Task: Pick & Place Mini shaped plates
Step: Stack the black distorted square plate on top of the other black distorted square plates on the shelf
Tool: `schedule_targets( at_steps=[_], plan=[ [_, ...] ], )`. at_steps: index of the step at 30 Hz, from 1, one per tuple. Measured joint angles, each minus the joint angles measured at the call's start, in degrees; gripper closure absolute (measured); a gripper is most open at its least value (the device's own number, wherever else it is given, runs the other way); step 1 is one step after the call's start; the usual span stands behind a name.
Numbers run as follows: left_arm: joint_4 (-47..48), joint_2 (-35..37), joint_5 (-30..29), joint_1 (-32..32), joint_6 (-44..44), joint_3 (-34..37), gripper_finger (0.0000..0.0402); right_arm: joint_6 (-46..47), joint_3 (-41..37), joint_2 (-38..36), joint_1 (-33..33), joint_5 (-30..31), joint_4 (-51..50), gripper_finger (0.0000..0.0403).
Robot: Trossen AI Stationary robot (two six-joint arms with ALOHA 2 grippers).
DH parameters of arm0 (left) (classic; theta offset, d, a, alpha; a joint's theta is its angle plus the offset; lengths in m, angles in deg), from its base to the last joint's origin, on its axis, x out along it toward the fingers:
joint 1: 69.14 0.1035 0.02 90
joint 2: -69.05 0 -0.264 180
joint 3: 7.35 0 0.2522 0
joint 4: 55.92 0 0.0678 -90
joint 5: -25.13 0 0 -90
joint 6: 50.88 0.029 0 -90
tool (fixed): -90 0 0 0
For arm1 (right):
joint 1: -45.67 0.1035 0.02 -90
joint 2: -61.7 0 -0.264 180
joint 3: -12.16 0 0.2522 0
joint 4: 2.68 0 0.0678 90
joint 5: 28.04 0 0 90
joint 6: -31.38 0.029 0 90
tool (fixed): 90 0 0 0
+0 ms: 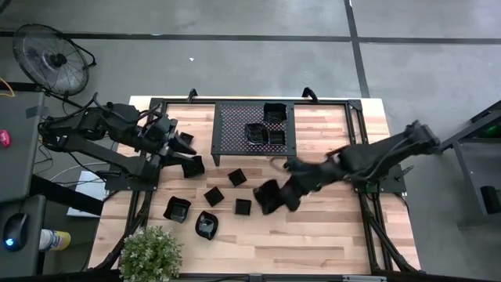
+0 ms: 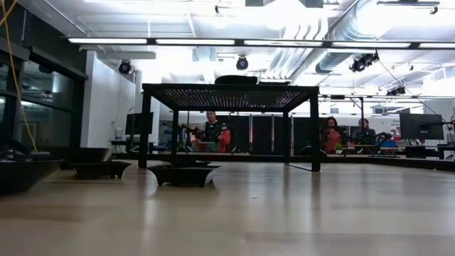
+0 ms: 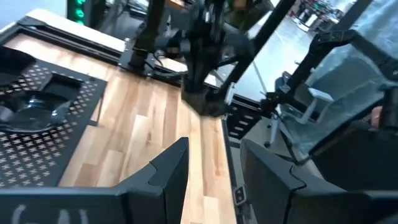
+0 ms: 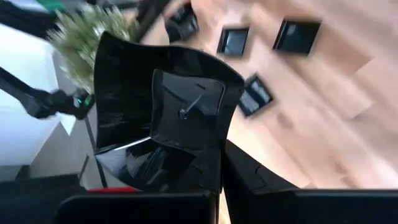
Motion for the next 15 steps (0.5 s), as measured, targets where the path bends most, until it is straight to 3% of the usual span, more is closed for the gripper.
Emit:
schedule_targets(
  at_steps=[9,15],
  plan=[
    [0.03,0.00,-4.06,0.00,-0.60,0.01,0.0259,-9.08,0.04,-11.18,-10.81,-0.46,-8.42,0.0403],
    [-0.01,-0.13,-8.82,0.00,-1.38,0.01,0.0259,-17.93,0.04,-13.42,-24.69,-5.93,-11.75,0.0403]
  ],
)
